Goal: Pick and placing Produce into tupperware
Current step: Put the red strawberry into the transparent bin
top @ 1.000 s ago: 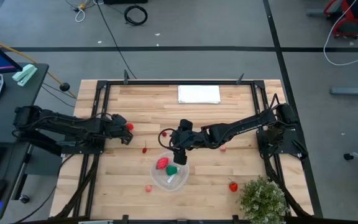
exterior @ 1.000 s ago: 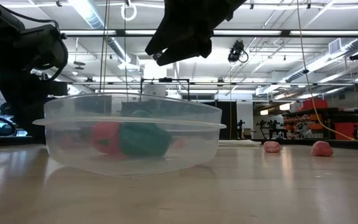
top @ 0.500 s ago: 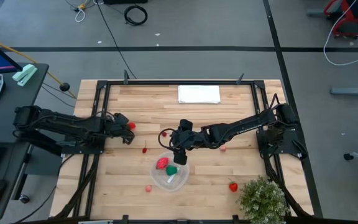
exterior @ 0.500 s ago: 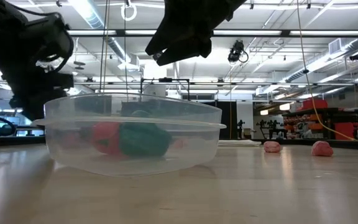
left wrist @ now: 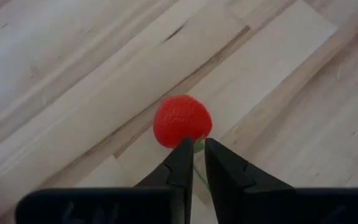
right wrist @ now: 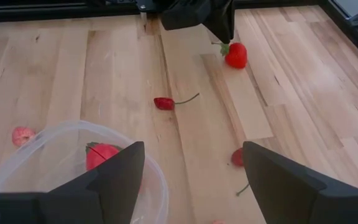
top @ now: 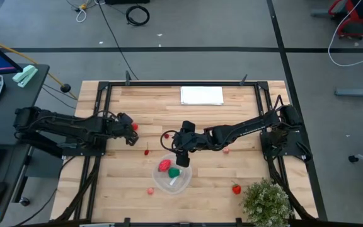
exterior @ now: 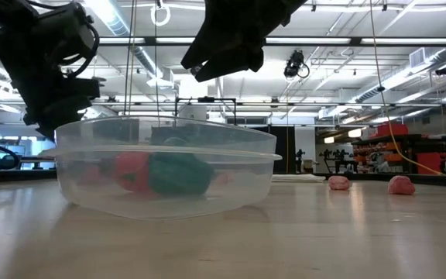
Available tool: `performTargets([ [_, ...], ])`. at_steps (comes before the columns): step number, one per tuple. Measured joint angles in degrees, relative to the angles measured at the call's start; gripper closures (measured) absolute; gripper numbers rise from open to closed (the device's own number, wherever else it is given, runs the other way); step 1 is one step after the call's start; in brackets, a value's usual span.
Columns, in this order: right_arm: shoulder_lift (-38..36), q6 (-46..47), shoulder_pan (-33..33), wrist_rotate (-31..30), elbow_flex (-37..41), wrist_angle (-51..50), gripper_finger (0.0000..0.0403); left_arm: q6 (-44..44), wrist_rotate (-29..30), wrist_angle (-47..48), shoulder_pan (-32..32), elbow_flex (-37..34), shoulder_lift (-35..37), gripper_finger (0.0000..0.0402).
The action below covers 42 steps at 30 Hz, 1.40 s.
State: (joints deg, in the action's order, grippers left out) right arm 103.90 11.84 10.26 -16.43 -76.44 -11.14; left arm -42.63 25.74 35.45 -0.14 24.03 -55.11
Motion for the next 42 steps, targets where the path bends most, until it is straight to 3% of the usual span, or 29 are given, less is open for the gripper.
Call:
performTargets([
  [10,0.0,0.0,0.0,0.0,0.0,0.0,0.0123,3.0,-0.1,0.8,0.0,0.0,0.0,0.0263],
  [16,0.0,0.0,0.0,0.0,0.0,0.0,0.0123,1.9,-0.1,1.5,0.0,0.0,-0.1,0.0247],
  [33,0.0,0.0,0.0,0.0,0.0,0.0,0.0123,-0.2,-0.1,-0.9,0.0,0.0,-5.8,0.0289],
  [37,0.0,0.0,0.0,0.0,0.0,0.0,0.0123,-0.2,-0.1,-1.0,0.0,0.0,-6.1,0.0319],
  [42,0.0,0.0,0.0,0.0,0.0,0.0,0.0123,0.2,-0.1,-1.0,0.0,0.0,-6.0,0.0389],
])
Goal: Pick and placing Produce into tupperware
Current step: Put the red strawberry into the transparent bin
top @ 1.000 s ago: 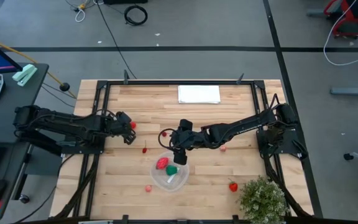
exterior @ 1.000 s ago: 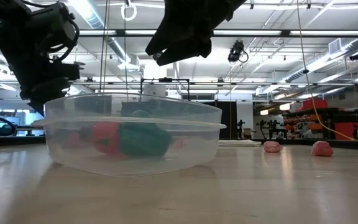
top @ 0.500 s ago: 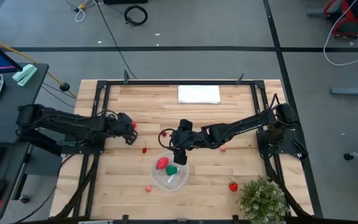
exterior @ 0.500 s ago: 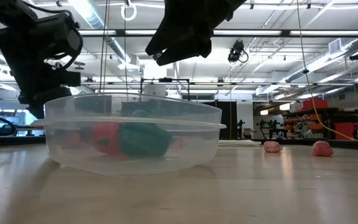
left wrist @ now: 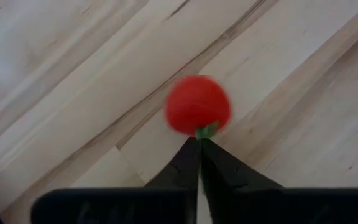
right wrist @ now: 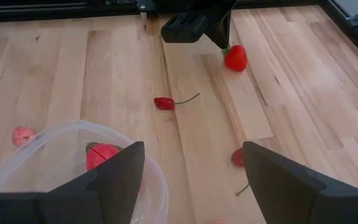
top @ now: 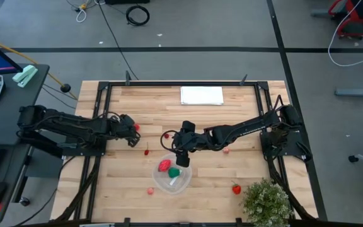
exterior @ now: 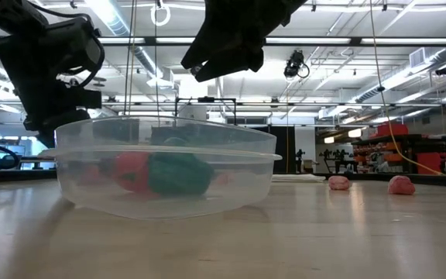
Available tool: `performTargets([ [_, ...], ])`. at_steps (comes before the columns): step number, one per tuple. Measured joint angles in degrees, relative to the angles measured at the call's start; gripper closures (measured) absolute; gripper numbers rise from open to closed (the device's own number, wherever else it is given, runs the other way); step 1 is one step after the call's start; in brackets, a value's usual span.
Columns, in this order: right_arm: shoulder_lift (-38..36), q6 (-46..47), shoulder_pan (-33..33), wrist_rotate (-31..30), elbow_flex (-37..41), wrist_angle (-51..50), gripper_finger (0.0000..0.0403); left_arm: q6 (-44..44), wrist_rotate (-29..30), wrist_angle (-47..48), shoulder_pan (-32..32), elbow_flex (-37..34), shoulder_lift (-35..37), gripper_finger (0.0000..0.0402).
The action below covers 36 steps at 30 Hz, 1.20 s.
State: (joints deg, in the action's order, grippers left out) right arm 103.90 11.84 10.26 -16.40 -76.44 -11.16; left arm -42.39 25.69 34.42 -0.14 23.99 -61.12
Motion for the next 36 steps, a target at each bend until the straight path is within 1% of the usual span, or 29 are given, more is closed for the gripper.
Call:
performTargets([
  [4,0.0,0.0,0.0,0.0,0.0,0.0,0.0123,0.4,0.2,-2.7,0.6,0.0,0.0,0.0395],
  [7,0.0,0.0,0.0,0.0,0.0,0.0,0.0123,2.5,0.2,-8.0,2.4,0.0,0.0,0.0397],
  [11,0.0,0.0,0.0,0.0,0.0,0.0,0.0123,6.5,0.1,-19.7,6.0,0.0,0.0,0.0398],
  [14,0.0,-0.3,0.0,-0.2,0.0,0.0,0.0123,8.0,0.0,-29.5,9.9,0.0,0.0,0.0399],
  [17,-0.1,-1.7,0.0,-1.7,0.0,-0.5,0.0123,9.0,-0.3,-35.2,14.5,0.0,0.0,0.04],
  [21,-1.8,-1.5,-0.1,-2.2,0.0,-8.1,0.0123,6.8,-0.4,-36.3,20.9,0.0,0.0,0.04],
  [24,-3.5,1.4,-0.1,-2.2,0.0,-16.0,0.0123,5.6,-0.5,-38.3,24.9,0.0,-0.2,0.04],
  [26,-4.3,4.7,-0.1,-2.2,0.0,-20.0,0.0123,5.7,-0.5,-42.0,26.4,0.0,-1.3,0.0401],
  [29,-4.8,8.7,-0.1,-2.2,0.0,-22.0,0.0123,5.6,-1.3,-46.7,27.4,0.6,-4.0,0.0401],
  [32,-4.8,9.3,-0.1,-2.2,0.0,-21.0,0.0123,5.6,-2.1,-46.7,27.3,2.9,-8.9,0.0401],
  [34,-4.8,9.2,-0.1,-2.2,0.0,-20.7,0.0123,5.7,-4.4,-46.6,27.1,5.4,-12.9,0.0401],
  [36,-4.7,9.2,-0.1,-2.2,0.0,-20.5,0.0123,7.6,-6.6,-46.5,26.7,8.1,-17.0,0.04],
])
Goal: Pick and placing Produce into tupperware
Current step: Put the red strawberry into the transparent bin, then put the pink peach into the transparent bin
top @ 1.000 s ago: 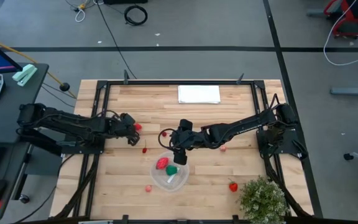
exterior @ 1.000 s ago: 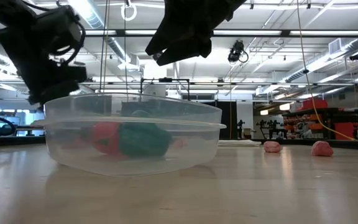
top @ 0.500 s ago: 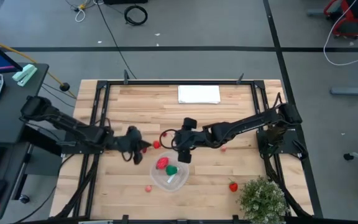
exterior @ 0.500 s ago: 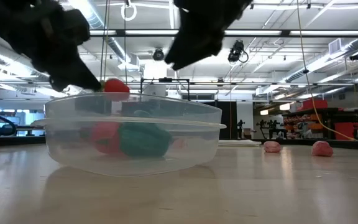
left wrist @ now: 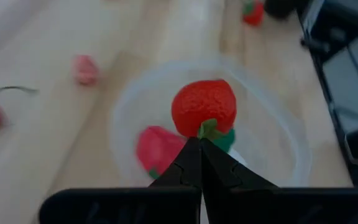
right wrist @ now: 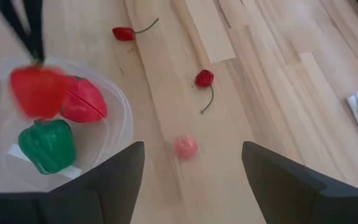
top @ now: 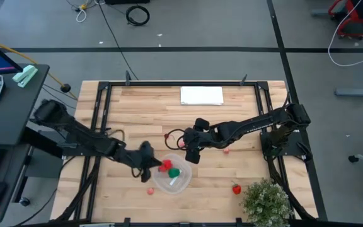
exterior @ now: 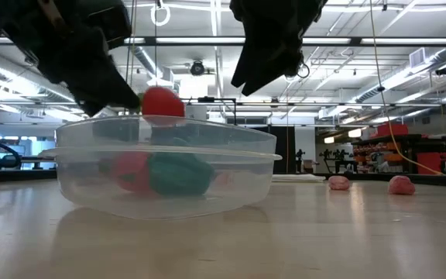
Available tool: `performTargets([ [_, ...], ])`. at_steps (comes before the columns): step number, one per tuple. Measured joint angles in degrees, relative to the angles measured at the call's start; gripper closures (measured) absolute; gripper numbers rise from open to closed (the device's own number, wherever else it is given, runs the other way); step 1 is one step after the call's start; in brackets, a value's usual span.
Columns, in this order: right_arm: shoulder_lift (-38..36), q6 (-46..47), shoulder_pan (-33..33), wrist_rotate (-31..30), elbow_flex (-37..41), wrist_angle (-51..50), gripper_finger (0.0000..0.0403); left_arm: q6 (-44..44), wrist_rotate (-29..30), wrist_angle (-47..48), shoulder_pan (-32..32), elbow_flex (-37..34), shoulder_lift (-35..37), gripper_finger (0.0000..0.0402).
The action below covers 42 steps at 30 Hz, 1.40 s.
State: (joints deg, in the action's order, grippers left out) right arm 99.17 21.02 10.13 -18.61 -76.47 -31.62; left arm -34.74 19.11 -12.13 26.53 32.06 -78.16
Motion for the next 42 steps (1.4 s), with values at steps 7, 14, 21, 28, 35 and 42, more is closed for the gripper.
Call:
performTargets([
  [7,0.0,0.4,0.0,0.0,0.0,0.1,0.0123,14.7,-0.5,3.3,-1.9,11.0,-10.4,0.0359],
  [14,0.0,0.4,0.0,0.0,0.0,-0.1,0.0123,14.0,-0.2,24.9,-4.9,21.2,-11.9,0.0287],
  [21,0.1,0.8,-0.1,-2.6,1.3,0.9,0.0123,10.2,-0.3,42.7,-6.7,26.4,-11.8,0.0255],
  [28,0.7,1.8,-4.6,-1.5,9.5,10.9,0.0123,9.8,6.6,62.3,-9.8,31.5,-11.7,0.0268],
  [35,1.5,2.6,-10.8,11.0,17.7,26.1,0.0127,9.8,8.8,74.7,-12.6,35.6,-11.4,0.0272],
  [42,1.6,3.9,-10.5,13.0,21.4,30.0,0.0139,9.6,16.7,84.1,-14.5,37.1,-5.4,0.0291],
])
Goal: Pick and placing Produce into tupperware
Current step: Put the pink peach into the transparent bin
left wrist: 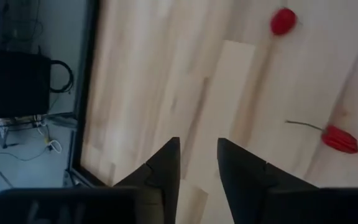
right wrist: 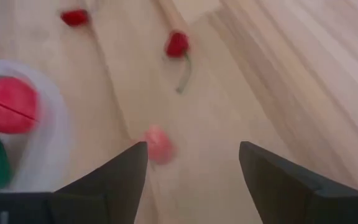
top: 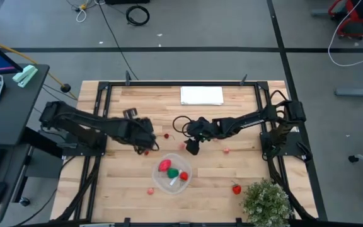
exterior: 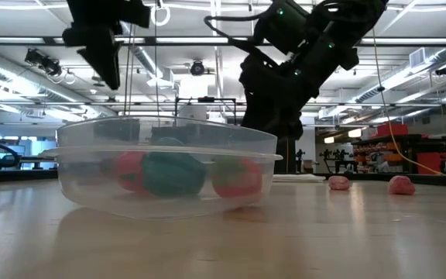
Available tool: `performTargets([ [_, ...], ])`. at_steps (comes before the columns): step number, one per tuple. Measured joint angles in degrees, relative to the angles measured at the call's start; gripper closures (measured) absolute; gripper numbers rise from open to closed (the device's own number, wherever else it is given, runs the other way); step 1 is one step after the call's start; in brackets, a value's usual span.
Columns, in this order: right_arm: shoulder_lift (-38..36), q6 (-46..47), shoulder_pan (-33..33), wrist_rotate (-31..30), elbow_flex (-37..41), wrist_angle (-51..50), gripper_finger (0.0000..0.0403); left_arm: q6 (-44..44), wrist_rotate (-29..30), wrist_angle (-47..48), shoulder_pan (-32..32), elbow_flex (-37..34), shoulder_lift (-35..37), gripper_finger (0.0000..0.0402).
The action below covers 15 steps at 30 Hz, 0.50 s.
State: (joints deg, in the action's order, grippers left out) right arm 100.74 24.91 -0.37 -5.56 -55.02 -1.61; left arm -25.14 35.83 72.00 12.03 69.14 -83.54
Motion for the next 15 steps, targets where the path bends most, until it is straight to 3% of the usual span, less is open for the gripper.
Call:
performTargets([
  [15,8.1,-1.0,3.3,-2.2,-3.3,6.3,0.014,2.9,-2.2,-1.2,-10.9,-0.1,26.5,0.0304],
])
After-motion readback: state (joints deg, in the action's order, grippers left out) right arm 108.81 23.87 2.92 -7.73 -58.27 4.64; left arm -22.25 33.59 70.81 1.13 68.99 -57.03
